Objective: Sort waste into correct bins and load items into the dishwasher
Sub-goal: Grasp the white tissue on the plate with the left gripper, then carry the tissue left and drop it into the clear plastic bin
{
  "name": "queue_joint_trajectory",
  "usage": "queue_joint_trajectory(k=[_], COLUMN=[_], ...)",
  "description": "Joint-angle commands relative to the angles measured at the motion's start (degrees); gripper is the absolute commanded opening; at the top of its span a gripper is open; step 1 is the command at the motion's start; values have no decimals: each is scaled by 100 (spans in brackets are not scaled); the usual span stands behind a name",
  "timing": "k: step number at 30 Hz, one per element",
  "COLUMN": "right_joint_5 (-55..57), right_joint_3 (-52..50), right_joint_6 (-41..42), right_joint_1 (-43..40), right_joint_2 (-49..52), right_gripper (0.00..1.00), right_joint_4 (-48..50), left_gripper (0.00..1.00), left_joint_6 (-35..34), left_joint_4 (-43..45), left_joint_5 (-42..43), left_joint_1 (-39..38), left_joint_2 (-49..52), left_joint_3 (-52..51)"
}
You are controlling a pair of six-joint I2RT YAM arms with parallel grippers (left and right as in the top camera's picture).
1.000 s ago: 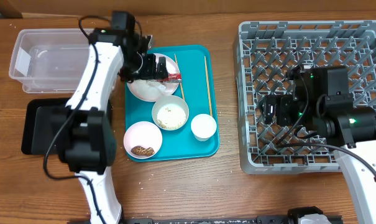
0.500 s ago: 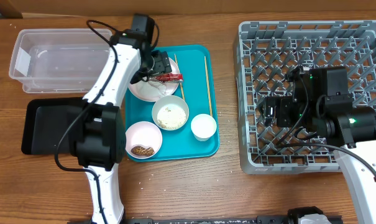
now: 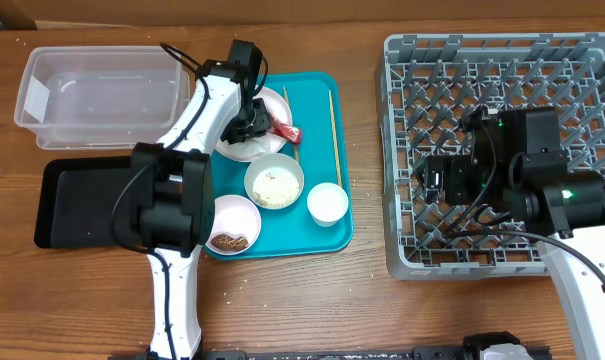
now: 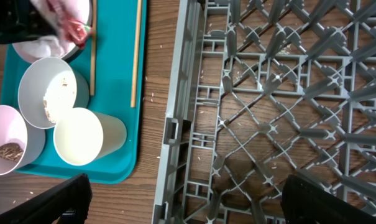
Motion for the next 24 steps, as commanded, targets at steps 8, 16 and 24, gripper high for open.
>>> queue_joint_trajectory(k=[8,16,24], right_joint_5=[-50,-50,-50], right_joint_3=[111,111,111], right_joint_6=[0,0,0], right_joint_1=[-22,-22,-22], right_joint_2=[-20,-20,-20], right_gripper=[100,100,100], right_joint_4=[9,7,9], left_gripper=[4,4,4], left_joint_6=[525,914,1274], left_joint_4=[-560,-2129,-3143], left_joint_5=[125,125,118], left_joint_1=[-4,-4,2], left_joint_2=[116,90,90], left_joint_3=[745,2903,4138])
